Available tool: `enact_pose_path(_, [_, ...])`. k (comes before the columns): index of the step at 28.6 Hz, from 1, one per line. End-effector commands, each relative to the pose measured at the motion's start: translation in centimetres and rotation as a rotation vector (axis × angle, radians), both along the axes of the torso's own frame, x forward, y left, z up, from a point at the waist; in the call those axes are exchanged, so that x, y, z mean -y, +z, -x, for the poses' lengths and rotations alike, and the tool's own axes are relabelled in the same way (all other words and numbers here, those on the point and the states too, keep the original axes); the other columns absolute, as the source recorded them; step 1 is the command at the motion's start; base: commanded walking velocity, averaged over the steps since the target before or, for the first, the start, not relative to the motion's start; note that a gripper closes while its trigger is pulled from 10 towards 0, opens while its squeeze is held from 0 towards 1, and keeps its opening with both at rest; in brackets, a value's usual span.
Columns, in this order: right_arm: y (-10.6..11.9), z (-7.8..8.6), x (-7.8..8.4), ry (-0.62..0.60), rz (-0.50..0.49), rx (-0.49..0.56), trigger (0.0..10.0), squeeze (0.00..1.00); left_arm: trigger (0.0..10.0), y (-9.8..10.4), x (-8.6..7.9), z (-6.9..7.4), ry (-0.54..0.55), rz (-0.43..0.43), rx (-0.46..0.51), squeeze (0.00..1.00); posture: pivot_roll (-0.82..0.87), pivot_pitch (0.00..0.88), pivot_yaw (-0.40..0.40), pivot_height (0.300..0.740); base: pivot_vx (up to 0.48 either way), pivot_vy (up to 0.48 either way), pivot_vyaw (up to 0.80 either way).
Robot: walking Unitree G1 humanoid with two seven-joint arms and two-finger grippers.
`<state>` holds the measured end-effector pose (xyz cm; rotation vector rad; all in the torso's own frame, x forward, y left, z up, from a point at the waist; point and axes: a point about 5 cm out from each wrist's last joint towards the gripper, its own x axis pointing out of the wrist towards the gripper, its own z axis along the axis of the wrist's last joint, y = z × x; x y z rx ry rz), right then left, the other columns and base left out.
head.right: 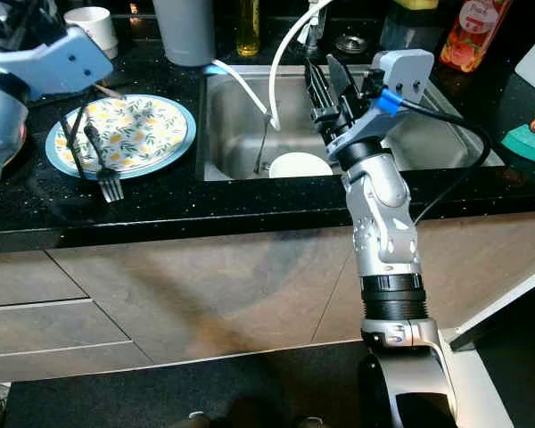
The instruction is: Kitchen organization
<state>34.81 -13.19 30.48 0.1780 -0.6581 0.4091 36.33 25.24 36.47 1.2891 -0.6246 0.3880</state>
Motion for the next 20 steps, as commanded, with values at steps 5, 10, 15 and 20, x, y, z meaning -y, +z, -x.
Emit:
enact_pose_path(5, [0.1,0.1,0.3,-0.009,-0.014,0.007,10.0,0.0,10.0,1.5,2.5,0.1,-0.334,0.342,0.031,0.0,0.21,0.101,-0.015,0.74,0.0,0.0,0.0])
enact_pose_path(10, [0.2,0.2,0.5,-0.02,-0.023,0.008,10.0,0.0,10.0,1.5,6.7,0.1,-0.699,0.593,-0.065,0.0,0.2,0.108,-0.015,0.74,0.0,0.0,0.0])
enact_pose_path(15, [0.2,0.3,0.6,-0.027,-0.031,0.011,10.0,0.0,10.0,0.7,11.6,0.4,-1.101,0.879,-0.261,0.0,0.19,0.105,-0.01,0.74,0.0,0.0,0.0])
enact_pose_path(20, [0.3,0.3,0.7,-0.033,-0.031,0.012,10.0,0.0,10.0,-1.1,13.6,-0.4,-1.195,1.061,-0.406,0.37,0.18,0.101,-0.008,0.74,0.0,0.0,0.0])
